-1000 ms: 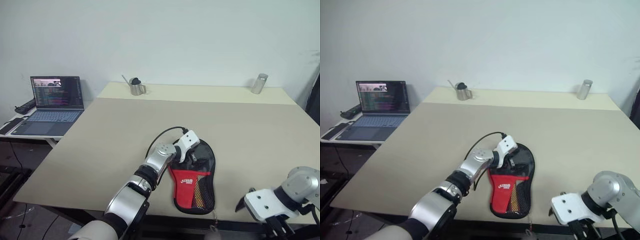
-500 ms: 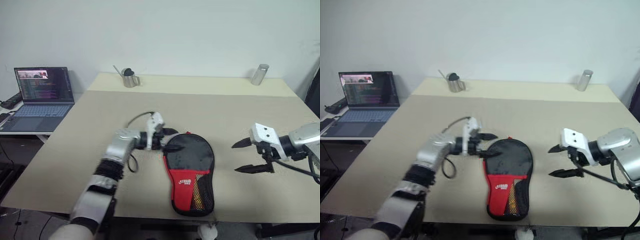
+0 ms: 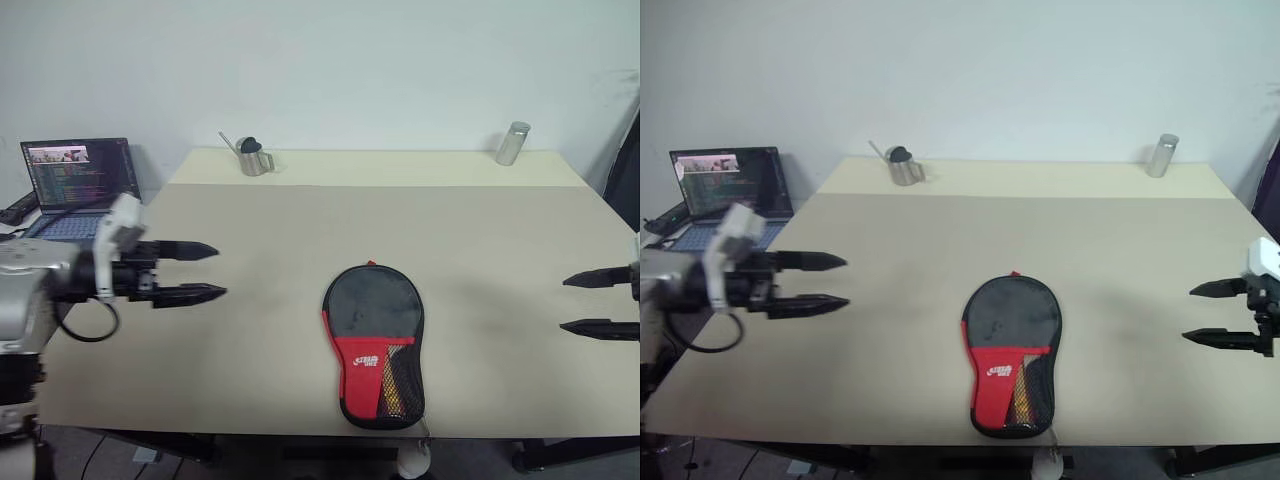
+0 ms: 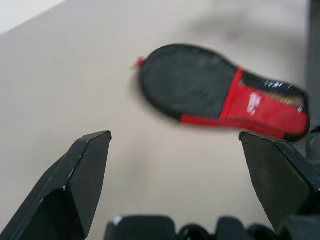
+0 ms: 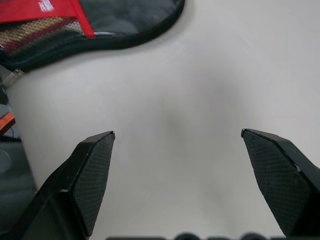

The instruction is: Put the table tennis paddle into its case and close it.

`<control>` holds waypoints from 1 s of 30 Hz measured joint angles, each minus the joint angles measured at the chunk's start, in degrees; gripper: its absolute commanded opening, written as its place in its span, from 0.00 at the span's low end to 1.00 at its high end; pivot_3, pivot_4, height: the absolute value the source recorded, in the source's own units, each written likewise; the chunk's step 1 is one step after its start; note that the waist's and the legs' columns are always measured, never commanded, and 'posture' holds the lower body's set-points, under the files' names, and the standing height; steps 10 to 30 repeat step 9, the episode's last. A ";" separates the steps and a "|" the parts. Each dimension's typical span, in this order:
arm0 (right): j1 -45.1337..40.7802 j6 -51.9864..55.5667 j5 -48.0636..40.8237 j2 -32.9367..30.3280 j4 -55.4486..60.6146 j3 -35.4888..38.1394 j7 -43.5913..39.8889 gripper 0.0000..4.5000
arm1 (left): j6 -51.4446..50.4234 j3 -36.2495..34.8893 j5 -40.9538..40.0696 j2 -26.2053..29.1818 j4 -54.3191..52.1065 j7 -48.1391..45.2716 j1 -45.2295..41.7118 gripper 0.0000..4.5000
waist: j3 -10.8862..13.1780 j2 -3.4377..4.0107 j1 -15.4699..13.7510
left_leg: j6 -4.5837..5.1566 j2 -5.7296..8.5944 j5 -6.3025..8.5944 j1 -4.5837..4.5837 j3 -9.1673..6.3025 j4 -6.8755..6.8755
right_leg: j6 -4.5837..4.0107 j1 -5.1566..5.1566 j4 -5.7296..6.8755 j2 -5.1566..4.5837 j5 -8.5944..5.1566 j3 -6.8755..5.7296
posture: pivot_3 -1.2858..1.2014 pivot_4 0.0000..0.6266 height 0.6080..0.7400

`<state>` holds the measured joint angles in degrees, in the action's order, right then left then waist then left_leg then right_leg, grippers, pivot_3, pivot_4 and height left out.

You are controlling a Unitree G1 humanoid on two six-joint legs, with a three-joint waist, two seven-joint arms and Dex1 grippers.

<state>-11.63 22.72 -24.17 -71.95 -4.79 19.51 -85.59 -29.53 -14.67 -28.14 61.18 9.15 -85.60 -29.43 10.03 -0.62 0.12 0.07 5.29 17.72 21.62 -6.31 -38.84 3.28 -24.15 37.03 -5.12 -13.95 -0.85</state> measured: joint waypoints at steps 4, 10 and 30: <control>1.29 2.96 -2.47 1.20 7.84 -0.74 0.94 0.99 | 0.01 -0.85 -1.05 -0.10 0.69 1.08 0.42 1.00 | -0.01 0.02 0.01 | 0.01 -0.02 0.00 -0.03 0.01 -0.02 | 0.00 0.04 0.05 0.00 0.02 0.01 | 0.52 0.24 1.00; 1.42 4.75 -2.66 1.27 10.51 -2.08 2.11 0.99 | -1.67 -1.79 -3.23 -0.40 -1.83 3.02 5.30 1.00 | 0.00 0.02 0.03 | 0.00 -0.03 0.00 0.05 0.03 -0.03 | -0.01 -0.07 0.03 0.01 0.01 0.02 | 0.52 0.24 1.00; 1.42 4.75 -2.66 1.27 10.51 -2.08 2.11 0.99 | -1.67 -1.79 -3.23 -0.40 -1.83 3.02 5.30 1.00 | 0.00 0.02 0.03 | 0.00 -0.03 0.00 0.05 0.03 -0.03 | -0.01 -0.07 0.03 0.01 0.01 0.02 | 0.52 0.24 1.00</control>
